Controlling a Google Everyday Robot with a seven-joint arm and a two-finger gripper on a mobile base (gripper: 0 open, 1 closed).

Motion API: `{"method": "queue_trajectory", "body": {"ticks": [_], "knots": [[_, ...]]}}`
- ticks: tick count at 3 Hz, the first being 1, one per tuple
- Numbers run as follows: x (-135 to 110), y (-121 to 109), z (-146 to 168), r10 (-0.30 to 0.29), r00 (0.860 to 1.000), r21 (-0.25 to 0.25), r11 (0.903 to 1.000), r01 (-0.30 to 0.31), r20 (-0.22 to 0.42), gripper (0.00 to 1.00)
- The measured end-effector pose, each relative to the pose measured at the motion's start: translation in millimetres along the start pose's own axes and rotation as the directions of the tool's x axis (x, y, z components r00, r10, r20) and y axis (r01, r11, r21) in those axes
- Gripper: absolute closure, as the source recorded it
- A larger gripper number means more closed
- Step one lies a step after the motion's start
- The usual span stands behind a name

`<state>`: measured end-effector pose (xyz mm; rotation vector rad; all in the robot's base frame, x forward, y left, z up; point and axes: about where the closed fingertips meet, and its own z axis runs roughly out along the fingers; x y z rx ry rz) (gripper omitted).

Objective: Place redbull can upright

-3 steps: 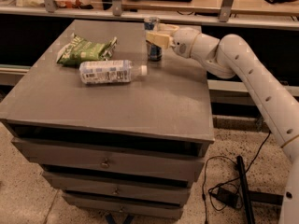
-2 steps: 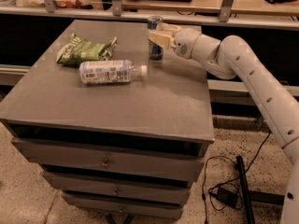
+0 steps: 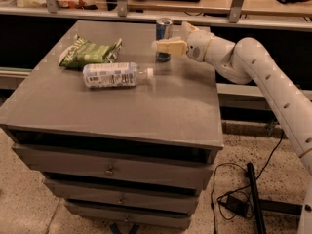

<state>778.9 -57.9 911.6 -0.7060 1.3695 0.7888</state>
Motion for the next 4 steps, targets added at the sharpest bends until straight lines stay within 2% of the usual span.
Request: {"method": "queue_trajectory", "body": {"ticks": [1,2,3,4], "knots": [[-7.6,-5.6,-12.9,-0.031,0.999,0.017,0.9994,0.032,-0.018,0.00],[-15.0,-20.7,-41.5,-0.095,0.992,0.042,0.9942,0.099,-0.087,0.00],[-14.3,-32.7,-64.0,-0.119,0.984,0.066,0.9895,0.129,-0.132,0.00],[-13.8,-32.9,-64.0,-0.119,0.984,0.066,0.9895,0.129,-0.133,0.00]]}}
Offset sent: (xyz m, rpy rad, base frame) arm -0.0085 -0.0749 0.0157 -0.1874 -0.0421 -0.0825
